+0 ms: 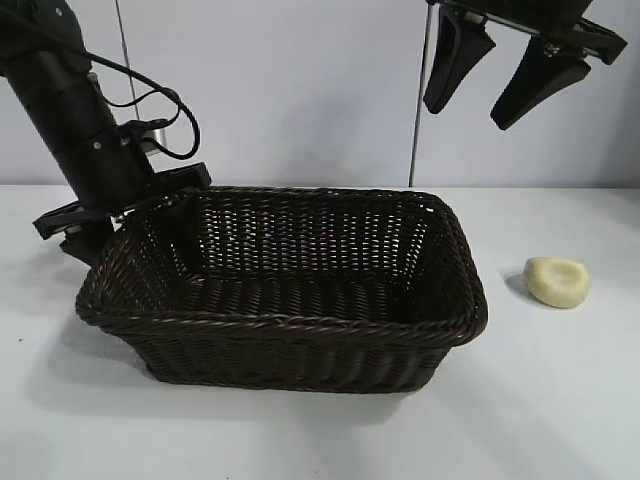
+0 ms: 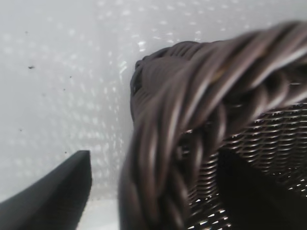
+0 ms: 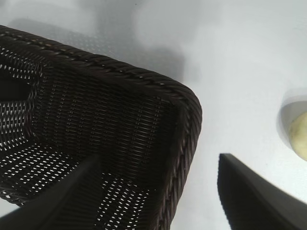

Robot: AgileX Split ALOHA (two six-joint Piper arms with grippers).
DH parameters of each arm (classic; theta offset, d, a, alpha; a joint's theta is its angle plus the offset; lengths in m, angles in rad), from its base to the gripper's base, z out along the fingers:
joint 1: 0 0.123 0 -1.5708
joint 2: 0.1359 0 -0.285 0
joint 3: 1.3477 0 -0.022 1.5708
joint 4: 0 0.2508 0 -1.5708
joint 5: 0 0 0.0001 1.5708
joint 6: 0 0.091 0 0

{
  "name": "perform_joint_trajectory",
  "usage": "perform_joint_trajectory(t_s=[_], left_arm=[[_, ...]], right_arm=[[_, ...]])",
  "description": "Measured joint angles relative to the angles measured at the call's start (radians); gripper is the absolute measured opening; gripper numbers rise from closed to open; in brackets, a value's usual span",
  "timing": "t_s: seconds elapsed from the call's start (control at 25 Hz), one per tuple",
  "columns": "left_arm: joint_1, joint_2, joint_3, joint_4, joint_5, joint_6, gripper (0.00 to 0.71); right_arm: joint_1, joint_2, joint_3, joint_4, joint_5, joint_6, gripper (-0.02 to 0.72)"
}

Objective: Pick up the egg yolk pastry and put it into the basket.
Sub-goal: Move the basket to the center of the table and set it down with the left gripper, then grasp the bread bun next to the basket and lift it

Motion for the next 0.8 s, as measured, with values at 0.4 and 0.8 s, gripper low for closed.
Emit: perform_joint_trajectory(t_s=[0.4,0.8], left_arm=[[0.000,-0.104,-0.001,0.041,0.050,0.000,0.566],[0.002,-0.282,-0.001,0.054,0.109,-0.001,0.568]], right_arm=[[0.000,0.000,0.000,0.001,0.000,0.000,0.496],[0.000,0.000,0.000,0.001,0.000,0.000,0.496]])
